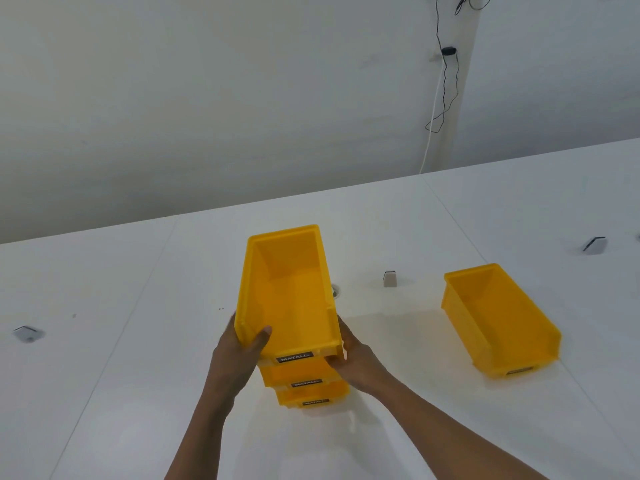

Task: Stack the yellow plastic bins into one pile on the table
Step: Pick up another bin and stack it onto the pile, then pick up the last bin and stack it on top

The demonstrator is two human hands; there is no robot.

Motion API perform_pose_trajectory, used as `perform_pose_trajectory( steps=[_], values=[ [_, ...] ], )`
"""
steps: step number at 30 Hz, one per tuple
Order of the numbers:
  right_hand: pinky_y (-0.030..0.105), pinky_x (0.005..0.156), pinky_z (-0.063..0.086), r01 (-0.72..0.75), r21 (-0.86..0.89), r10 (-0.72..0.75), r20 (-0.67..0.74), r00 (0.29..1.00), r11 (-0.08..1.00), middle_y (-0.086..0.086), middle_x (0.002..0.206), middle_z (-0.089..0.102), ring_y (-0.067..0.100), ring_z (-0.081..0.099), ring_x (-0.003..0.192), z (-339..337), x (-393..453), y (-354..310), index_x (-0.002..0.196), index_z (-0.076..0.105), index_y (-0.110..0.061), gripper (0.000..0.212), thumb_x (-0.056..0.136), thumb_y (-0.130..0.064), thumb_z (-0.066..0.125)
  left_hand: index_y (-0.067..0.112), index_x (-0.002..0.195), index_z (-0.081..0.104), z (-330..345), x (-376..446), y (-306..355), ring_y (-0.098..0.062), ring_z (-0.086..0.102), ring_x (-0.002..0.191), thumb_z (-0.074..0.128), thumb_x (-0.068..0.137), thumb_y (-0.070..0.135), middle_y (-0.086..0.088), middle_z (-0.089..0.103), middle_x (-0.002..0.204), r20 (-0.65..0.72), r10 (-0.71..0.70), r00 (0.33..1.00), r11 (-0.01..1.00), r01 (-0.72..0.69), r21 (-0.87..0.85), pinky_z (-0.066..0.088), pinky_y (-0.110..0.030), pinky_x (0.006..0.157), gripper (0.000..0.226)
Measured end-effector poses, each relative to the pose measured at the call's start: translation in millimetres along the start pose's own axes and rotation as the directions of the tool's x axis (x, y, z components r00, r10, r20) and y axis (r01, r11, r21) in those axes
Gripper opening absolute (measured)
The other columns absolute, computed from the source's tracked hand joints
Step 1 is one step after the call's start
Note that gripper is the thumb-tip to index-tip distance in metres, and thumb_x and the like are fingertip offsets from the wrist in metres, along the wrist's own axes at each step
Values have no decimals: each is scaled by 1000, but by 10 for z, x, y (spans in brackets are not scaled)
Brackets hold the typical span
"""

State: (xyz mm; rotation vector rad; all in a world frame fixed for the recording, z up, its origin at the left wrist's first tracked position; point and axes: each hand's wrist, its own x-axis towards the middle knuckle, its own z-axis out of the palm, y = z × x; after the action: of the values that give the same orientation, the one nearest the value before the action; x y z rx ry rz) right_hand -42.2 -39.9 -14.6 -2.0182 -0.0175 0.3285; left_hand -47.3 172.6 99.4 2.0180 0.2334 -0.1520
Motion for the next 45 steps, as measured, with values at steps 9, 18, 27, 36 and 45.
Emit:
perform_pose_trajectory(
  steps=[9, 18, 27, 36, 45],
  values=[
    [38, 113, 28, -80, 93, 95, -160, 983, 992, -9, 161, 24, 13, 24, 147, -967, -297, 344, 149, 9, -51, 105, 68, -64, 75, 48, 136, 35, 184, -34, 971, -17, 38, 133, 46, 79, 70, 10, 36, 152, -233, 397, 888, 918, -387, 90, 42, -47, 97, 62],
    [43, 109, 36, -241, 130, 273, -515, 813, 962, -6, 159, 29, 23, 31, 144, -2236, -817, 1014, 151, 17, -41, 98, 73, -60, 73, 36, 132, 47, 2077, -14, 1195, 0, 45, 123, 56, 87, 48, 11, 48, 142, 190, 416, 889, 909, -398, -124, 40, -19, 92, 47],
    [48, 106, 39, -400, 215, 444, -596, 669, 891, 6, 154, 39, 29, 39, 139, -2880, -1218, 1790, 150, 28, -27, 89, 77, -55, 72, 27, 143, 34, 3444, 23, 512, -20, 49, 128, 52, 88, 50, -3, 42, 149, 570, 20, 822, 978, -135, 161, 43, -35, 100, 62],
    [43, 105, 40, -464, 244, 520, -497, 694, 852, 8, 152, 42, 29, 42, 137, -3019, -1068, 2231, 151, 28, -23, 88, 79, -44, 75, 24, 151, -3, 4242, 108, 471, -34, 42, 135, 52, 82, 62, -8, 29, 157, 532, -108, 840, 963, -44, 265, 41, -46, 103, 96],
    [33, 78, 52, -555, 47, 519, -430, 739, 830, 9, 120, 62, 22, 62, 101, -2434, -1008, 2180, 135, 48, -13, 52, 91, -35, 62, 19, 137, 35, 3983, 132, 101, -28, 58, 107, 43, 91, 28, -5, 58, 126, 399, -90, 913, 885, -111, 453, 51, -46, 90, 47]
  ],
)
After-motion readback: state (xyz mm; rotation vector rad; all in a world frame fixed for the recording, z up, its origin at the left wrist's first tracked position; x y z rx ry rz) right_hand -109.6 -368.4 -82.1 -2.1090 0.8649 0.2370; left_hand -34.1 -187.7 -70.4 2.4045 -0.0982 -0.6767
